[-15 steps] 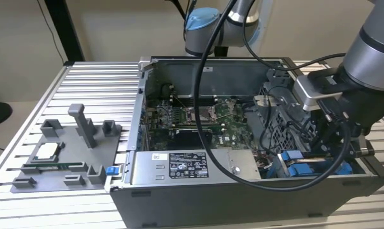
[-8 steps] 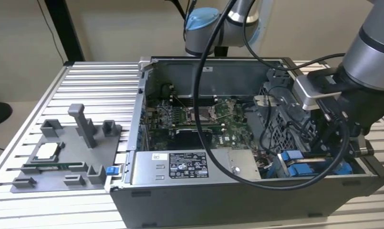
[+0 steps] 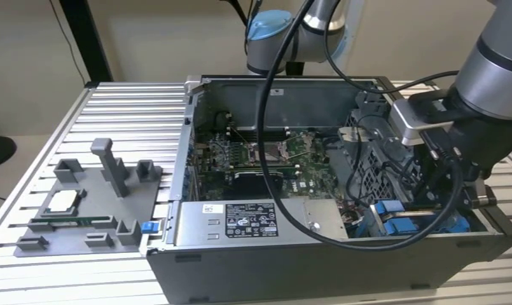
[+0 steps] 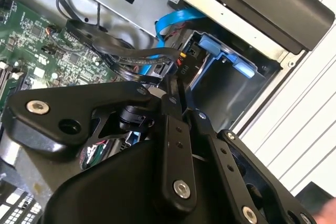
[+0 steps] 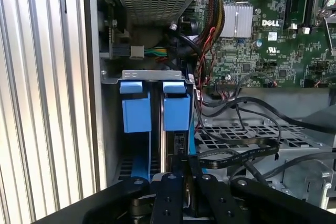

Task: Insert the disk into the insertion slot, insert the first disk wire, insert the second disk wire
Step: 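Insert the second disk wire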

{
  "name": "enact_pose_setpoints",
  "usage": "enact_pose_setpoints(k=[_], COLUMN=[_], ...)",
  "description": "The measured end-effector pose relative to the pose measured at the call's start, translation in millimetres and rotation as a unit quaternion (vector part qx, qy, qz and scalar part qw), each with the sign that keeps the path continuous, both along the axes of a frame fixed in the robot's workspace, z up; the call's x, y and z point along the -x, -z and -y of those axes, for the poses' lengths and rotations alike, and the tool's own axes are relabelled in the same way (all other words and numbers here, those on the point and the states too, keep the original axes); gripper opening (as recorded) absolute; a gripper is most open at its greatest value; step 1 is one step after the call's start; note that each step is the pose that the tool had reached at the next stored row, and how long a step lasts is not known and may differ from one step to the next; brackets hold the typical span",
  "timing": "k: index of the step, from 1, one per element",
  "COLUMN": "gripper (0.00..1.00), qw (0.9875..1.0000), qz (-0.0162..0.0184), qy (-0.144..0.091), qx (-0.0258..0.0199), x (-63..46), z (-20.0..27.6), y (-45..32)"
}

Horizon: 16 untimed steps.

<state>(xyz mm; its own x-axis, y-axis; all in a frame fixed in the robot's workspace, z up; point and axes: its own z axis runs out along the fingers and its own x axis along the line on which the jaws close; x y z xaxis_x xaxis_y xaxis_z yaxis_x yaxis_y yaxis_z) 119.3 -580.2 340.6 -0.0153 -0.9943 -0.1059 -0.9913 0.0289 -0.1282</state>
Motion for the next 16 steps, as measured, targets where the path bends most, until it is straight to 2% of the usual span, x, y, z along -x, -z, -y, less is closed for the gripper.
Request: enact_pose_setpoints(k=[6, 15, 16], gripper=[0.00, 0.00, 1.00], qw=[1.0000, 1.0000, 1.0000], qz=[0.0001, 0.0000, -0.0004], qy=[0.002, 0.003, 0.003], qx=[0.0003, 0.0002, -0.0003], x=[0.1, 0.1, 0.1], z=[-0.1, -0.1, -0.1], y=[1.3, 9.7, 9.8])
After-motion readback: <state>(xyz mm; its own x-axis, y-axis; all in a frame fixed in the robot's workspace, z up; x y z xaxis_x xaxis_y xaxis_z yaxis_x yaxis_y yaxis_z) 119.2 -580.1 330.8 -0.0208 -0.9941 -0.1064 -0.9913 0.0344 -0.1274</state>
